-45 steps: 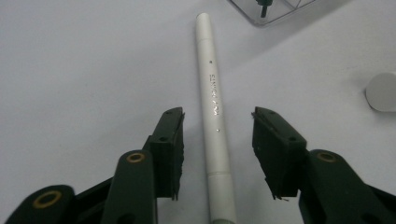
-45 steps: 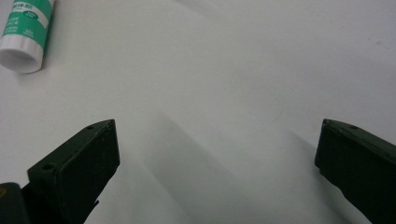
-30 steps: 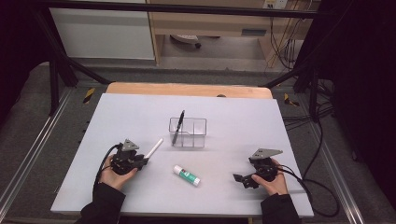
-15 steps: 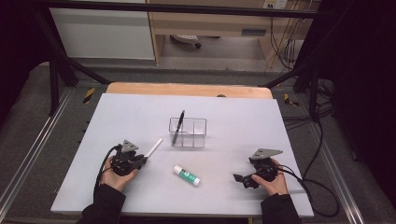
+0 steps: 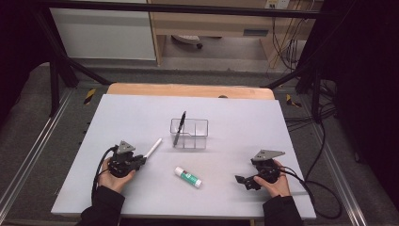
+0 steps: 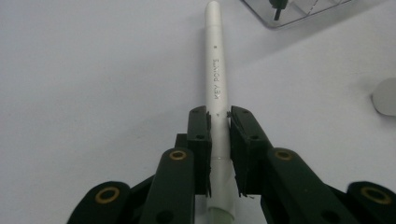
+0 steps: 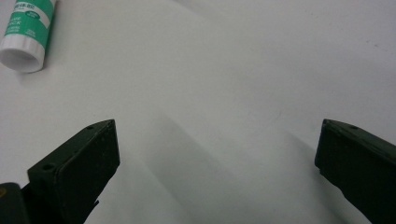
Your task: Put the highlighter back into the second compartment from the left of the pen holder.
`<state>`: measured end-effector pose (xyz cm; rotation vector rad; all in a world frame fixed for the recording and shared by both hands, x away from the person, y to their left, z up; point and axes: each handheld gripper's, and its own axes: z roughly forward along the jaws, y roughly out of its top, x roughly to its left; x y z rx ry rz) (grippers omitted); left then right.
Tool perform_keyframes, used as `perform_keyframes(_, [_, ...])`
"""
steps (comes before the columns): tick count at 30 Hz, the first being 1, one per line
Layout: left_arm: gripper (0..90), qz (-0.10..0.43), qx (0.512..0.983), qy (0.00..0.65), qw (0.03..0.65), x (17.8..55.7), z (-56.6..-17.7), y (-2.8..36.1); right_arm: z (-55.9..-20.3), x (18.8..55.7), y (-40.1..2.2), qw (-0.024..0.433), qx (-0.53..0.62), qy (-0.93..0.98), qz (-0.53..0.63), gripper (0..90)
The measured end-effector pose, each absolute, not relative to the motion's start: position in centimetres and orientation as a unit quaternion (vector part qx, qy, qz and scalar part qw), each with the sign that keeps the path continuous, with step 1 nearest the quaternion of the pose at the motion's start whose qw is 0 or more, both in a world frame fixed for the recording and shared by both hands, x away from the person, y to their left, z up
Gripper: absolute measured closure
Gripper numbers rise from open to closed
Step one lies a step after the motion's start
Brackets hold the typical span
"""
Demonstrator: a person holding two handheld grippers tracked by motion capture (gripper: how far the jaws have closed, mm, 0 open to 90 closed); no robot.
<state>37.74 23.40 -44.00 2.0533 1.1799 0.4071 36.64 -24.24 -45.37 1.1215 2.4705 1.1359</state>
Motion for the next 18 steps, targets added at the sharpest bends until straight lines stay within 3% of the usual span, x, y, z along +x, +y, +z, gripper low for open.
perform_keyframes(18, [77.8, 0.141, 0.822, 0.405, 0.376, 35.9, -42.3, 25.1, -45.1, 36.5, -24.0, 0.103, 0.379, 0.835, 0.386, 0.4])
